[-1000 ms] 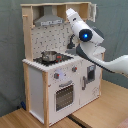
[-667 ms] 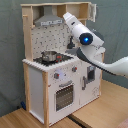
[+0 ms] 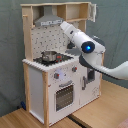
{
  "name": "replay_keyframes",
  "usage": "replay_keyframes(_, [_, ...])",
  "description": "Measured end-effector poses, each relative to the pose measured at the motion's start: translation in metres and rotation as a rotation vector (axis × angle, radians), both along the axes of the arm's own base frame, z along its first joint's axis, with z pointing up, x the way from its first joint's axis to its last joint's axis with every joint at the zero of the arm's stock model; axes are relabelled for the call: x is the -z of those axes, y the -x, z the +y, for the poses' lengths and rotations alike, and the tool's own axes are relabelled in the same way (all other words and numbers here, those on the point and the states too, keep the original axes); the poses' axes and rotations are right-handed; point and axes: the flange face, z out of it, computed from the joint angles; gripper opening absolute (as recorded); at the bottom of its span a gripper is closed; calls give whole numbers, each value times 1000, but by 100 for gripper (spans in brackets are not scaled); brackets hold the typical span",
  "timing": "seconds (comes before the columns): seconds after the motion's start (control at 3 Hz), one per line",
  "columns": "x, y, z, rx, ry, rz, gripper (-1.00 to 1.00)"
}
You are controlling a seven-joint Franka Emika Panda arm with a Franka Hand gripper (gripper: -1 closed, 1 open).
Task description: Play with the kitchen
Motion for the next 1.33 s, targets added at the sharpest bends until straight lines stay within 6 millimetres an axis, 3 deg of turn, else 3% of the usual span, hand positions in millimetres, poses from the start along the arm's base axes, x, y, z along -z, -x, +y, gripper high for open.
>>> replay_keyframes(1.33, [85, 48, 12, -154, 278, 112, 100])
